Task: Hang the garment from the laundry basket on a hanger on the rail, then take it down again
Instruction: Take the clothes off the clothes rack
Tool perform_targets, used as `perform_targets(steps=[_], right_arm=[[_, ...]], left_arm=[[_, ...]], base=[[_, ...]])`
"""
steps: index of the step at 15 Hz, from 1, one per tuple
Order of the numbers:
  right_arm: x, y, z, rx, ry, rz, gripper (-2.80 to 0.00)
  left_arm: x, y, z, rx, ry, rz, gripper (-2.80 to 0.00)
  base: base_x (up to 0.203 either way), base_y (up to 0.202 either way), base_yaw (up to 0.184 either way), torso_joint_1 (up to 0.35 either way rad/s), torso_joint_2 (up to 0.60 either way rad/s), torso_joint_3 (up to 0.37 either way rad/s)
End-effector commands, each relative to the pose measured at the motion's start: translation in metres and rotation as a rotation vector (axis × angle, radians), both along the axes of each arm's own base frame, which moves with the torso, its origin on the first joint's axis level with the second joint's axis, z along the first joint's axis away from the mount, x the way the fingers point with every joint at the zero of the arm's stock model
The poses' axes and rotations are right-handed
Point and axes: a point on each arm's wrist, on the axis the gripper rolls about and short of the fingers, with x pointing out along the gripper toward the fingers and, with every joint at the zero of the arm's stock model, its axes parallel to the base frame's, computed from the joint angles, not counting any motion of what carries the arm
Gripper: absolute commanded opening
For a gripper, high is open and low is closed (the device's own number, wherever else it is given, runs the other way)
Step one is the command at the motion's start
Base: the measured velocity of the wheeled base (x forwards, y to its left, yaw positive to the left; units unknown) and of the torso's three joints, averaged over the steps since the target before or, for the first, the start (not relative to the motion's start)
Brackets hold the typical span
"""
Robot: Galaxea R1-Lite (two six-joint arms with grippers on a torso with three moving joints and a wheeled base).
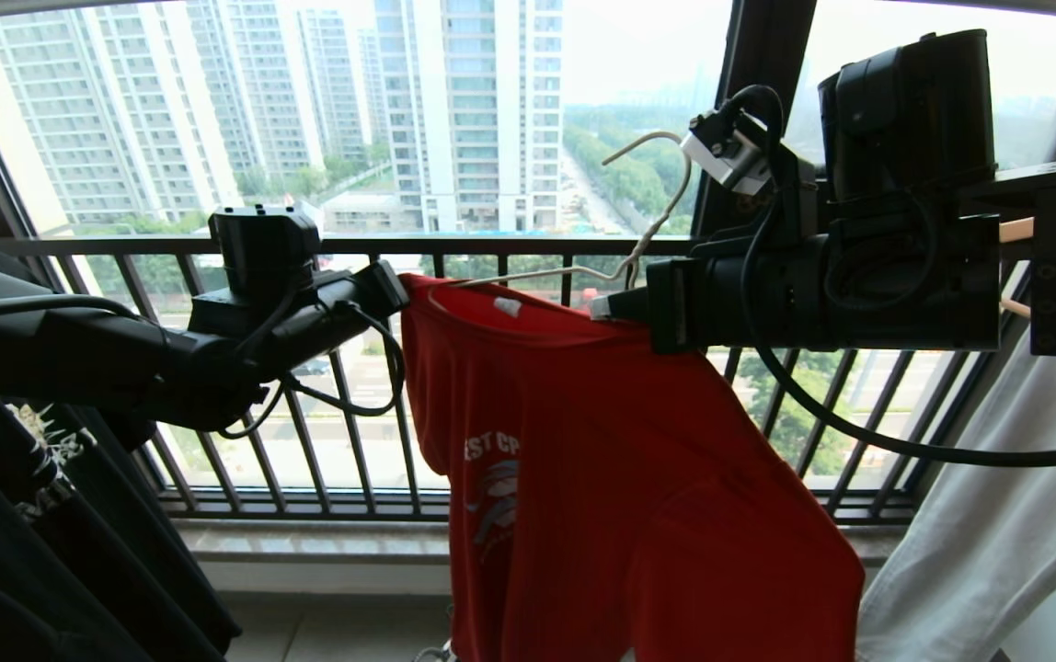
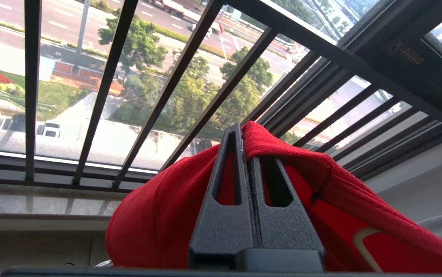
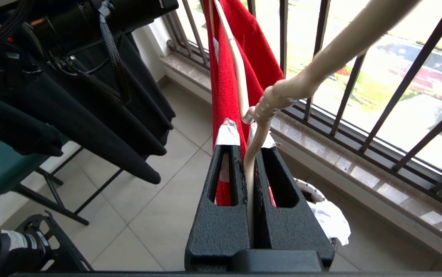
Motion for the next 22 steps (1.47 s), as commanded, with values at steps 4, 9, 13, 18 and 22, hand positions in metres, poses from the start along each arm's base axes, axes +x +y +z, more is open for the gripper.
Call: perform_targets(steps=[4, 9, 13, 18, 22], right_arm=[[0.000, -0.001, 0.001, 0.002, 0.000, -0.001, -2.80], [-0.008, 0.008, -0.004, -0.007, 0.013, 0.044, -2.80], [-0.016, 0.015, -0.008, -0.018, 0.023, 0.078, -2.80], [-0.021, 0.020, -0.013, -0.040, 0.025, 0.111, -2.80], [-0.028, 0.015, -0.007, -0.019, 0.016, 0.138, -2.80]], left_arm=[[0.000, 0.030, 0.004, -0.210, 0.079, -0.189, -2.80], [0.007, 0.030, -0.006, -0.249, 0.121, -0.218, -2.80], [0.003, 0.025, -0.003, -0.247, 0.115, -0.230, -2.80], [-0.019, 0.014, 0.015, -0.248, 0.083, -0.275, -2.80], [-0.006, 0.011, -0.002, -0.237, 0.126, -0.267, -2.80]], base=[[0.000, 0.000, 0.000, 0.000, 0.00, 0.000], [0.000, 0.000, 0.000, 0.000, 0.00, 0.000], [0.000, 0.000, 0.000, 0.000, 0.00, 0.000], [0.000, 0.000, 0.000, 0.000, 0.00, 0.000], [0.000, 0.000, 0.000, 0.000, 0.00, 0.000]])
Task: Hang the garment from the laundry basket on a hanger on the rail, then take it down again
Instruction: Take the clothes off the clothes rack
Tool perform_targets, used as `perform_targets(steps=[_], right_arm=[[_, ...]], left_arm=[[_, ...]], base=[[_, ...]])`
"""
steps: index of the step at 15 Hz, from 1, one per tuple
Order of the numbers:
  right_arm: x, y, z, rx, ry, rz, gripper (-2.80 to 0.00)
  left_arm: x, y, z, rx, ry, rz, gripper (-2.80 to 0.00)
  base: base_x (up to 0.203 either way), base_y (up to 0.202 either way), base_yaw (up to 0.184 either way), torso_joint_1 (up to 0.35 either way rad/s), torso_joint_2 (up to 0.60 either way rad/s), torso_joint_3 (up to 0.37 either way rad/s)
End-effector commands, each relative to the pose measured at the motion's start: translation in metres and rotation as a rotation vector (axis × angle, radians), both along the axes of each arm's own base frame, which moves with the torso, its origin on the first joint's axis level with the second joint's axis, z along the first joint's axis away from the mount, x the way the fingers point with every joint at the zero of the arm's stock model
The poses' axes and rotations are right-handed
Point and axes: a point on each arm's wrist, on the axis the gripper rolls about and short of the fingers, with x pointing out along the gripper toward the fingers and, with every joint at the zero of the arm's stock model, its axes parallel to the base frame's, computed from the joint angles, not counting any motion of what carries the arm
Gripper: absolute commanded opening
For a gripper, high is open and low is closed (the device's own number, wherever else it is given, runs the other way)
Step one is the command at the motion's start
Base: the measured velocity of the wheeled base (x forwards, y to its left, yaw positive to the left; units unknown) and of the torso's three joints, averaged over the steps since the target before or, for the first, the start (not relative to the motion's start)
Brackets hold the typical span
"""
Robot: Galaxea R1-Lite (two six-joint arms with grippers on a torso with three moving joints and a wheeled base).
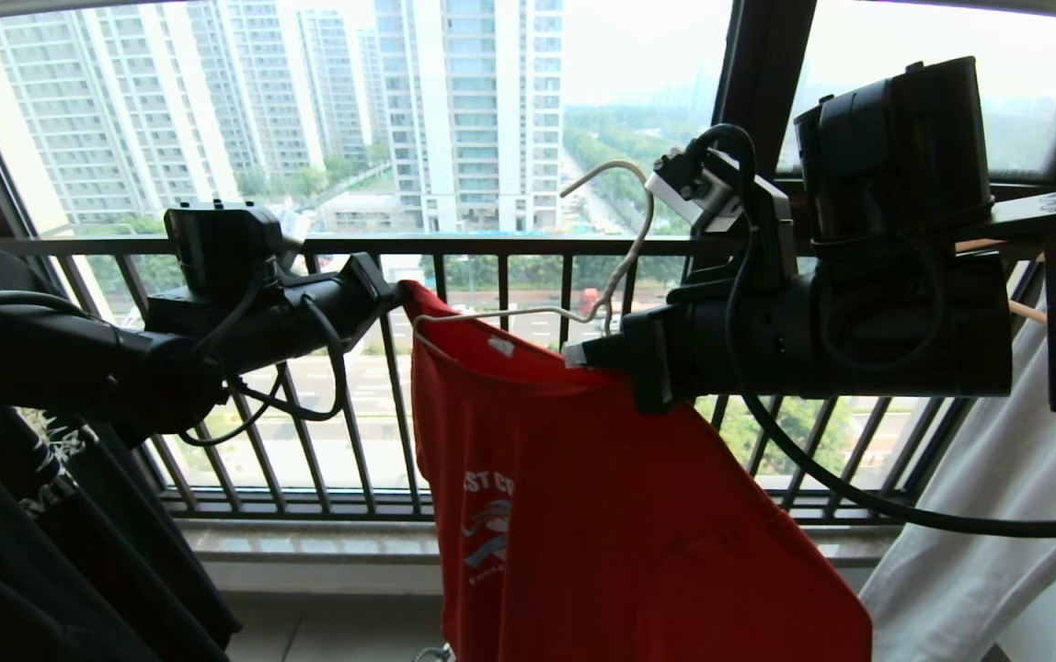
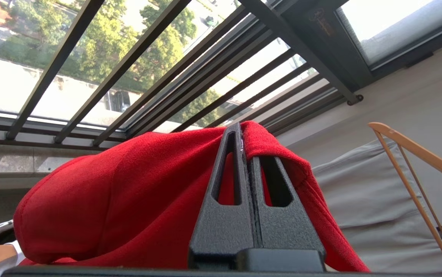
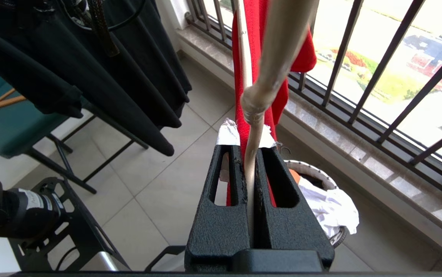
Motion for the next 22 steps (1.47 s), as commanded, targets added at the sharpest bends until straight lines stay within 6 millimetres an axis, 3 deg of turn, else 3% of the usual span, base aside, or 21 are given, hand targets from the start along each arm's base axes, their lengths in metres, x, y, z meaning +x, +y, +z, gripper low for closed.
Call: perform_targets(steps=[1, 7, 10, 13, 16, 19, 22], right_arm=[[-0.006, -0.005, 0.006, 0.020, -0.006, 0.021, -2.80], [-0.009, -0.010, 0.016, 0.110, -0.103, 0.012, -2.80], [-0.001, -0.008, 0.017, 0.177, -0.134, -0.013, -2.80], [0.018, 0.001, 0.010, 0.292, -0.169, -0.040, -2.80], [0.030, 0.010, -0.008, 0.331, -0.207, -0.038, -2.80], [0.035, 0.007, -0.016, 0.250, -0.238, -0.044, -2.80], [0.037, 0.002, -0.014, 0.238, -0.258, -0.056, -2.80]], left_arm=[[0.009, -0.003, -0.013, 0.006, 0.027, -0.004, -2.80], [0.023, -0.004, -0.032, 0.043, 0.054, 0.004, -2.80], [0.011, -0.005, -0.020, 0.051, 0.024, -0.007, -2.80], [-0.021, -0.021, 0.001, 0.087, -0.051, -0.072, -2.80], [-0.046, -0.035, 0.008, 0.162, -0.119, -0.130, -2.80], [-0.051, -0.030, 0.019, 0.197, -0.170, -0.061, -2.80], [-0.039, -0.009, 0.027, 0.256, -0.215, 0.093, -2.80]], base=[[0.000, 0.000, 0.000, 0.000, 0.00, 0.000], [0.000, 0.000, 0.000, 0.000, 0.00, 0.000], [0.000, 0.000, 0.000, 0.000, 0.00, 0.000], [0.000, 0.000, 0.000, 0.000, 0.00, 0.000], [0.000, 0.000, 0.000, 0.000, 0.00, 0.000], [0.000, 0.000, 0.000, 0.000, 0.00, 0.000], [0.000, 0.000, 0.000, 0.000, 0.00, 0.000]])
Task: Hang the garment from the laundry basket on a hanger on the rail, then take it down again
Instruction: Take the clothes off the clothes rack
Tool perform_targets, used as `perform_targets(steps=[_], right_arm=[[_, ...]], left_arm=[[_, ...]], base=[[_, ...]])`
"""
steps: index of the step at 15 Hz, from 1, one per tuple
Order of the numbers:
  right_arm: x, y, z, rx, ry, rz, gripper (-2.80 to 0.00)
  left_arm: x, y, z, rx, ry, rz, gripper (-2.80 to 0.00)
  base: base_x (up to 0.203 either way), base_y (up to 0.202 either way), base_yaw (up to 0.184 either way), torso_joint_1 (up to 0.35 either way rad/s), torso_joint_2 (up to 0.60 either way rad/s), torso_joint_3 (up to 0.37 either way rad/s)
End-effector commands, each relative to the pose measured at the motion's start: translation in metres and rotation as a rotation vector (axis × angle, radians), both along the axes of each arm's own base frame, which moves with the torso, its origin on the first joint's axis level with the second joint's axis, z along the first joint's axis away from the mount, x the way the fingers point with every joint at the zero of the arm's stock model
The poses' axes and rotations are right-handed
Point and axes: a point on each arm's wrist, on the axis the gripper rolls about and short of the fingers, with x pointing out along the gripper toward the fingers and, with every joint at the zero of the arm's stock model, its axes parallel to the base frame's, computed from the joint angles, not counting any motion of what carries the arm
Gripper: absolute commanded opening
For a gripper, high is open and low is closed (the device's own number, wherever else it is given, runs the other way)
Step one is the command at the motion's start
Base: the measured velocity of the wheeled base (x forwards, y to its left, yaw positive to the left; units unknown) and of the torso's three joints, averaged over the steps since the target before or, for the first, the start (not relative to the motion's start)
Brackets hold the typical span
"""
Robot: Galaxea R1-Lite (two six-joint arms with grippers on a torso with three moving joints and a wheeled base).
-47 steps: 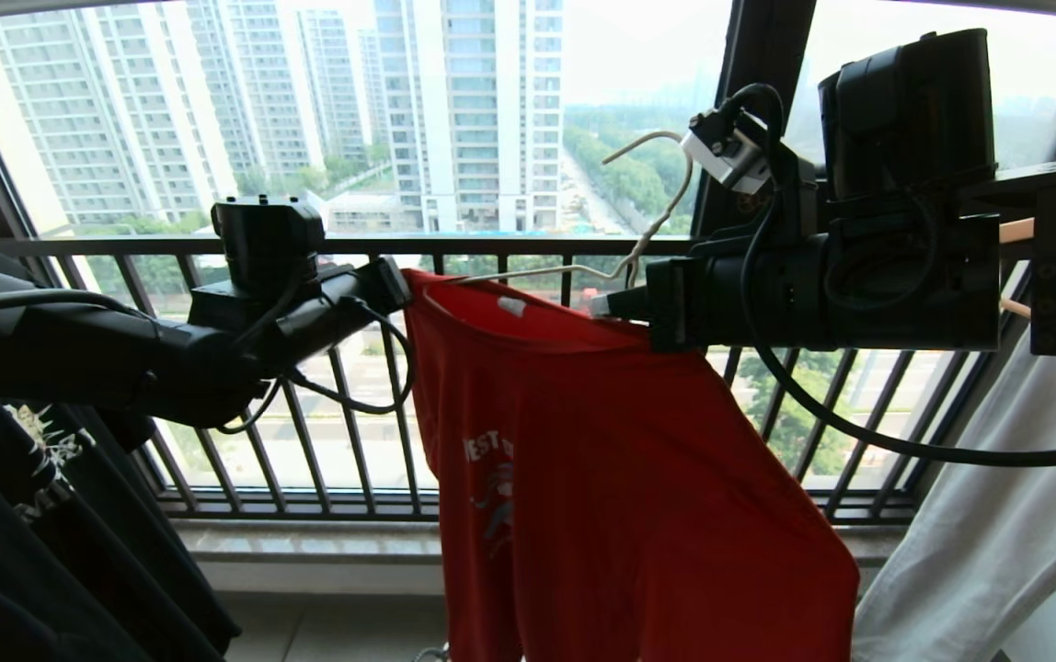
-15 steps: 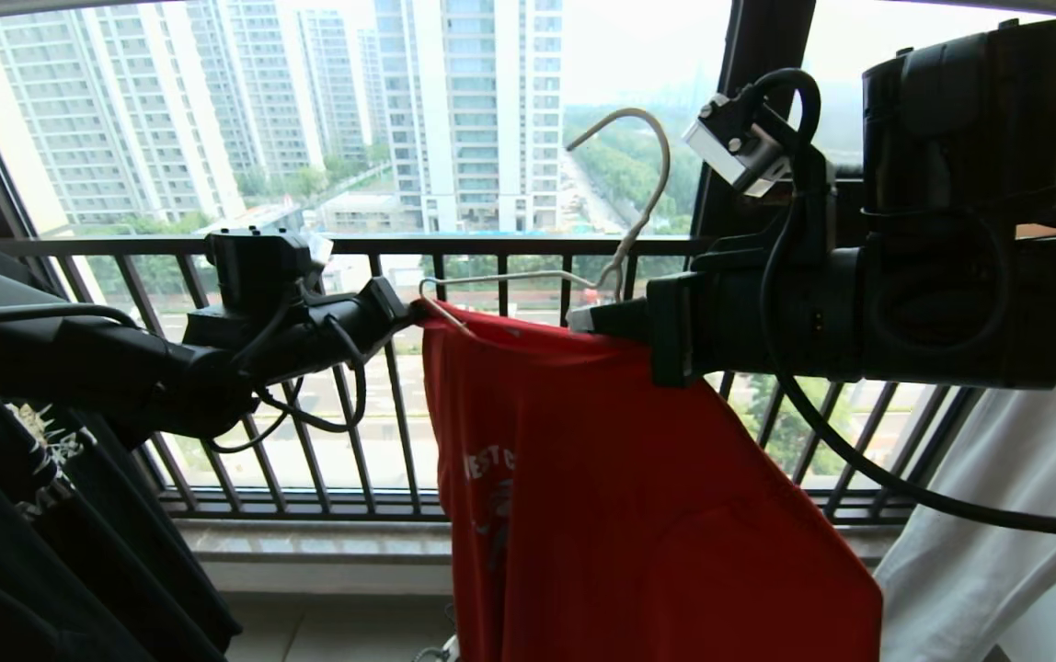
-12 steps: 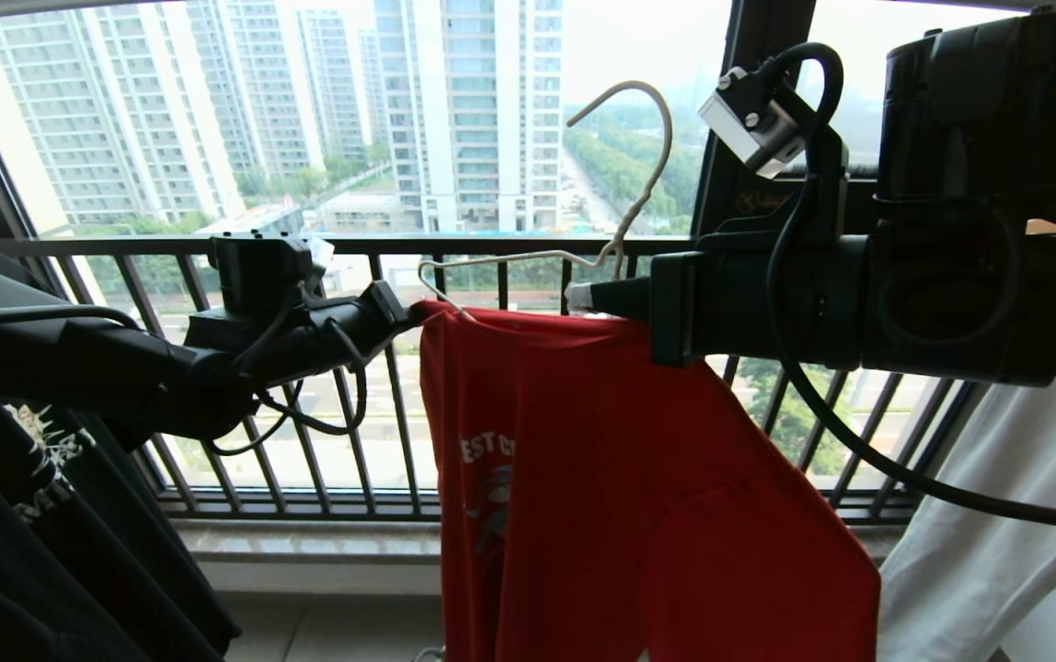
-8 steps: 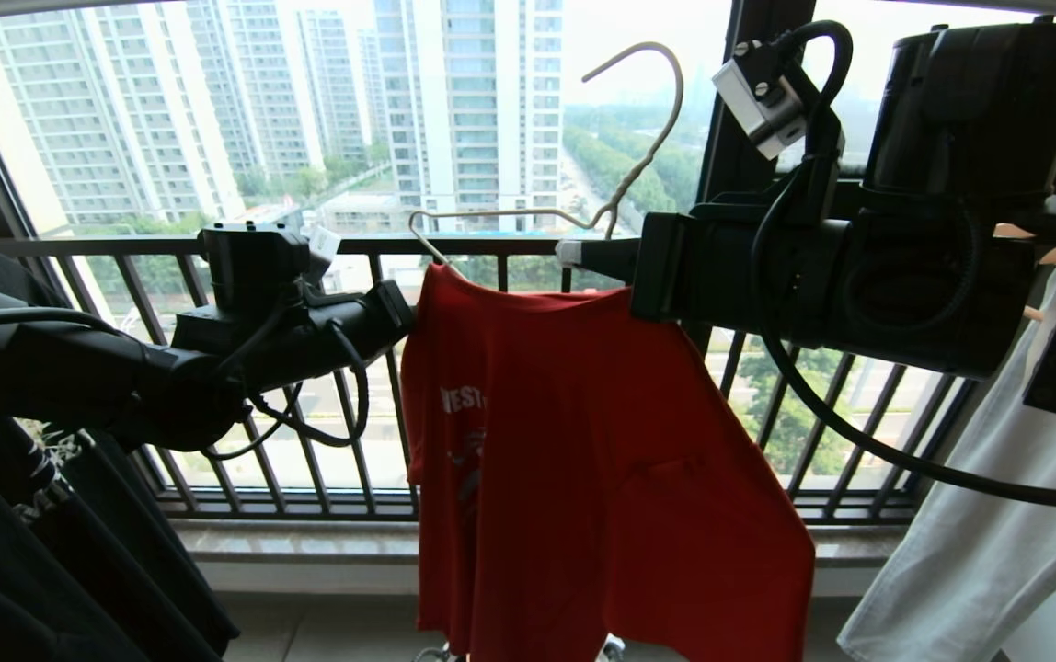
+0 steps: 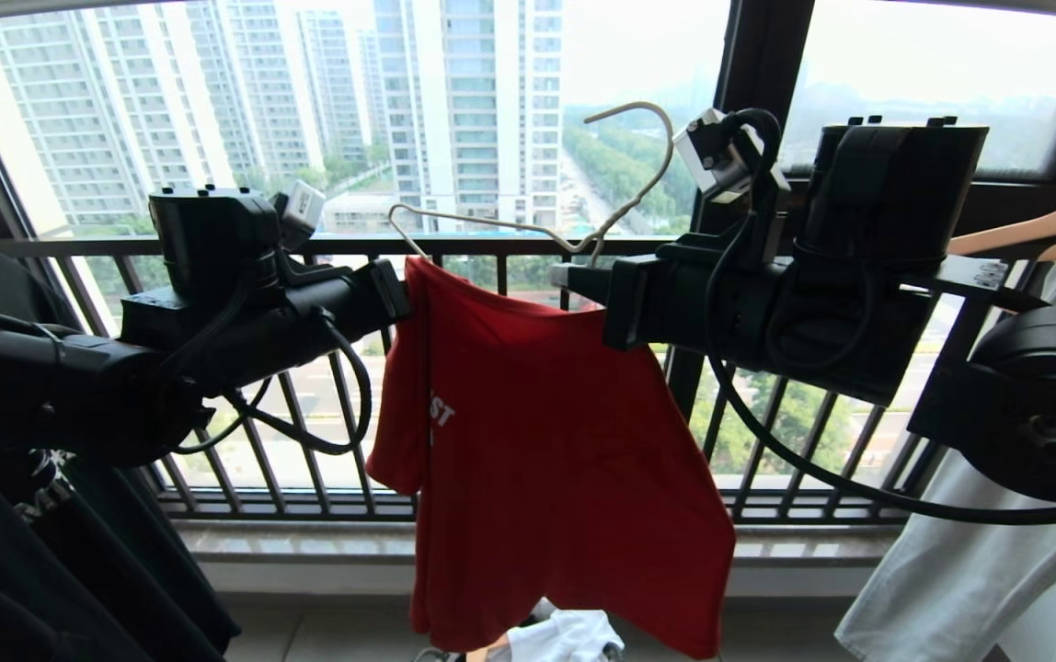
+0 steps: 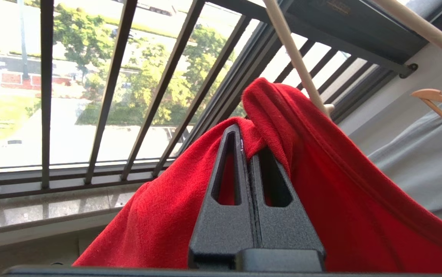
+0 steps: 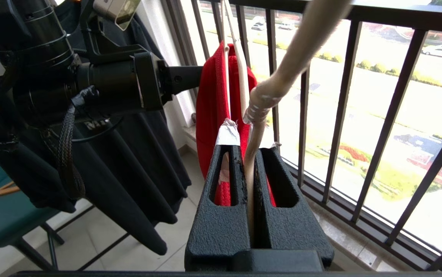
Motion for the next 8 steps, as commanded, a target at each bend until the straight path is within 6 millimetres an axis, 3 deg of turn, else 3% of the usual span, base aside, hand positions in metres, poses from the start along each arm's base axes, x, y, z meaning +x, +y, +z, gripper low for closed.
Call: perform_targets(steps=[1, 5, 8], right_arm=[[0.003, -0.005, 0.001, 0.002, -0.001, -0.015, -2.80], [0.002, -0.014, 0.008, 0.015, -0.018, -0.034, -2.80], [0.001, -0.014, 0.008, 0.012, -0.019, -0.034, -2.80]], left_arm=[[0.005, 0.017, 0.008, -0.002, -0.032, 0.063, -2.80], [0.011, 0.018, 0.000, 0.034, -0.007, 0.070, -2.80], [0.021, 0.033, 0.004, 0.034, -0.016, 0.125, -2.80]], base=[[0.000, 0.000, 0.000, 0.000, 0.00, 0.000], [0.000, 0.000, 0.000, 0.000, 0.00, 0.000], [0.000, 0.000, 0.000, 0.000, 0.00, 0.000]])
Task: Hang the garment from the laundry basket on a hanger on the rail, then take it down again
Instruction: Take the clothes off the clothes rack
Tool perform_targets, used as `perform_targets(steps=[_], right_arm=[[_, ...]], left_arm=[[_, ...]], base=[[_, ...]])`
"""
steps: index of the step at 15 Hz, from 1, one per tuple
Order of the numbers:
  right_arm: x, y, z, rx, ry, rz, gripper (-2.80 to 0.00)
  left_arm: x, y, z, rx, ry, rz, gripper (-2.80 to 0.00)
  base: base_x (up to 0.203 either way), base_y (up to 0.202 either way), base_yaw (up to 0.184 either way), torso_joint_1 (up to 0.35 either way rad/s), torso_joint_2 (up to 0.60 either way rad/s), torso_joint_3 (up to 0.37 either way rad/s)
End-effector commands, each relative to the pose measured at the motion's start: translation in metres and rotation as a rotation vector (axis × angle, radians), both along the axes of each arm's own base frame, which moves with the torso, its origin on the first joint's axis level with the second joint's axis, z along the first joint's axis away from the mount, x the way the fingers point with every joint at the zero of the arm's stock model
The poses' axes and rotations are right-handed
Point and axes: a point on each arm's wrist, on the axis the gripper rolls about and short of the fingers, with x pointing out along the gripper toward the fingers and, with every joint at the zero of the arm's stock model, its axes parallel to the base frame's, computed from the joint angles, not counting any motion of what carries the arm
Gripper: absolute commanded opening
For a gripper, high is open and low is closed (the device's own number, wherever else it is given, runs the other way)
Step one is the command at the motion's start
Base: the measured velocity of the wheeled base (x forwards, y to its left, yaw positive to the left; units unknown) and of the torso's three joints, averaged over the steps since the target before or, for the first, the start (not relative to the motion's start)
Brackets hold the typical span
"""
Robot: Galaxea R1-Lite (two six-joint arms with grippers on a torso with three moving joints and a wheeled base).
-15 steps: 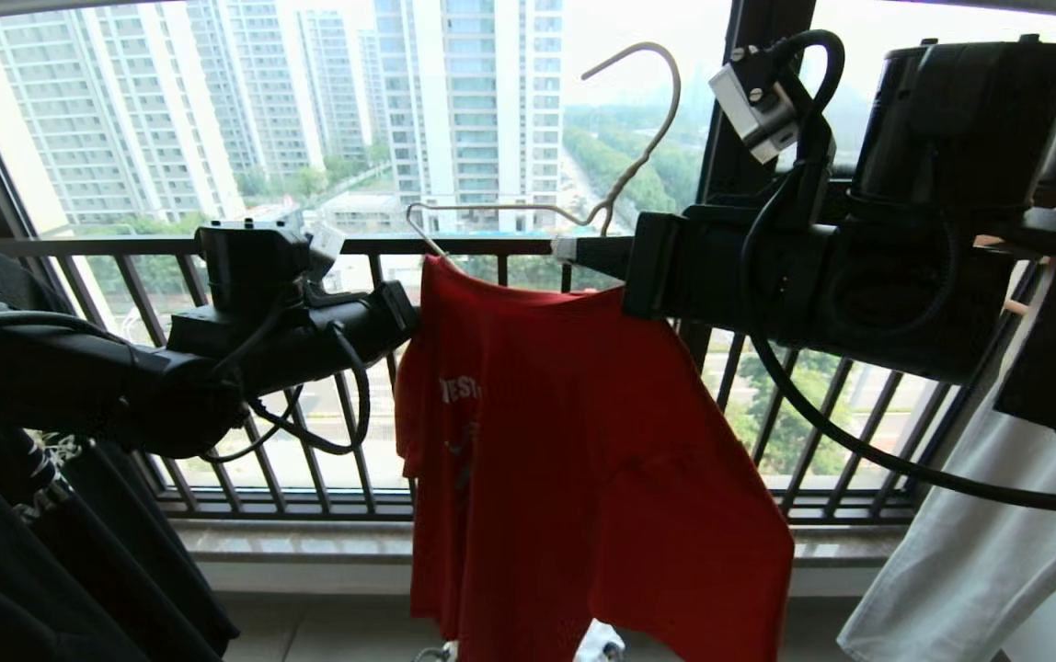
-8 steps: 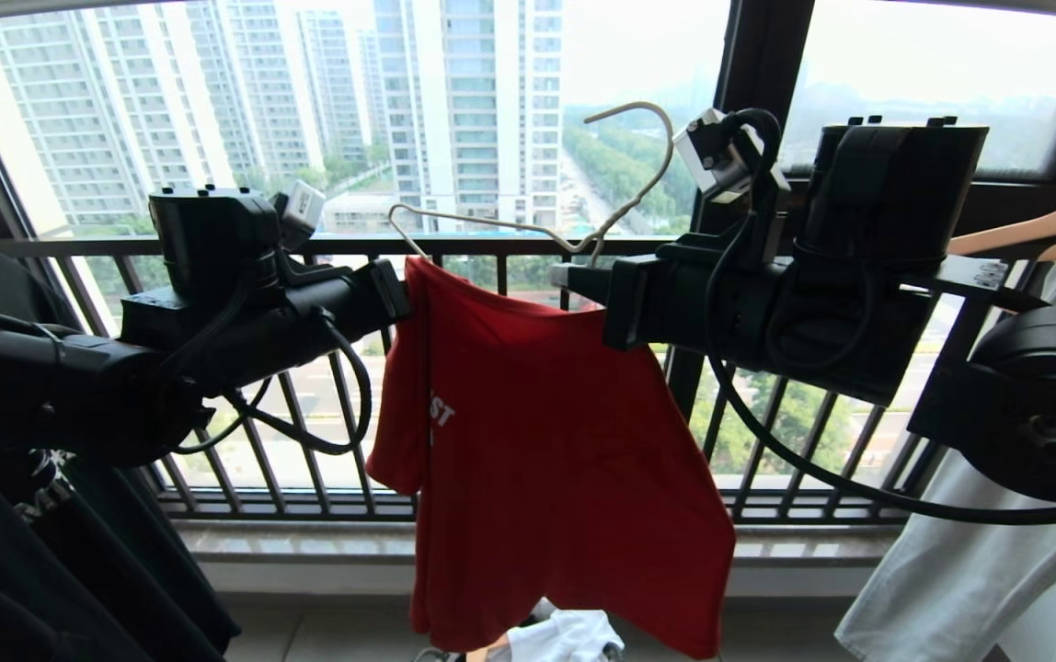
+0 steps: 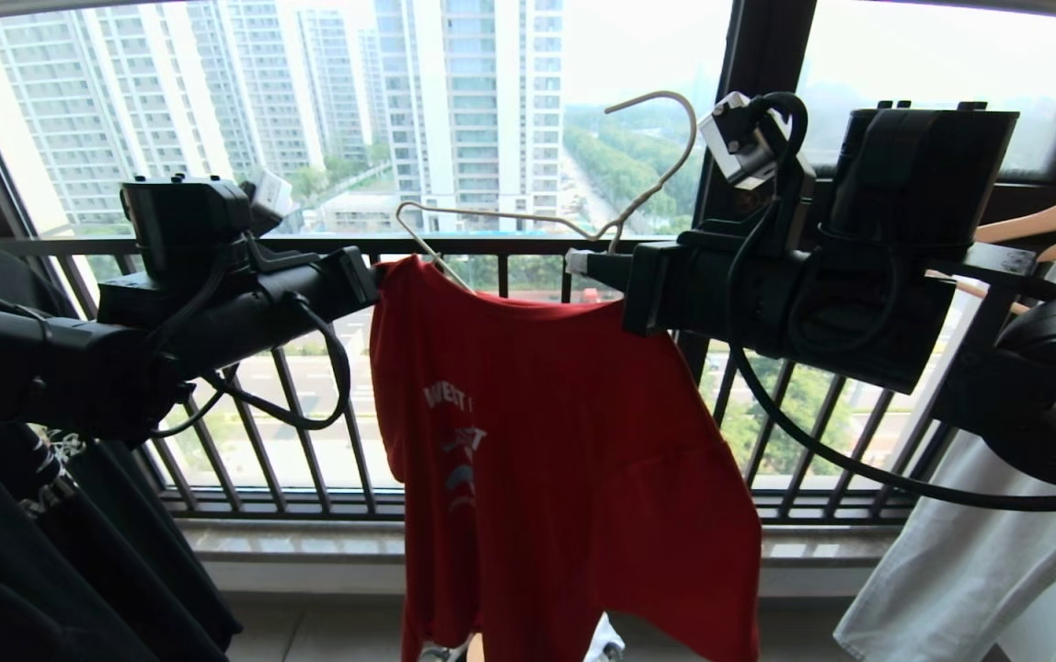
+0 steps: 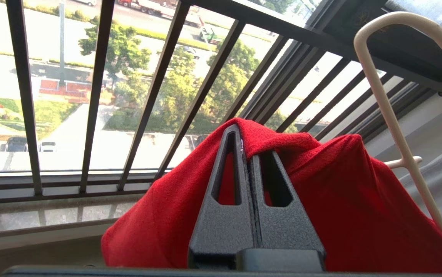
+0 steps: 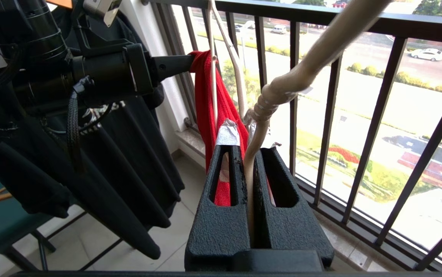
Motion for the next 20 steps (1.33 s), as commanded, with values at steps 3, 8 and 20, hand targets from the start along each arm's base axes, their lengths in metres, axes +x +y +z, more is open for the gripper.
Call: perform_targets(steps=[3, 8, 20], right_arm=[[0.001, 0.000, -0.004, -0.052, -0.019, 0.000, -2.80], [0.001, 0.001, -0.011, -0.114, -0.014, 0.003, -2.80], [-0.003, 0.018, -0.033, -0.203, -0.018, 0.058, -2.80]], left_arm=[[0.003, 0.031, 0.020, -0.018, -0.064, 0.091, -2.80], [-0.009, 0.057, 0.046, -0.037, -0.144, 0.164, -2.80], [-0.008, 0.018, 0.007, 0.089, -0.064, 0.039, -2.80]], base=[[0.000, 0.000, 0.000, 0.000, 0.00, 0.000], [0.000, 0.000, 0.000, 0.000, 0.00, 0.000], [0.000, 0.000, 0.000, 0.000, 0.00, 0.000]])
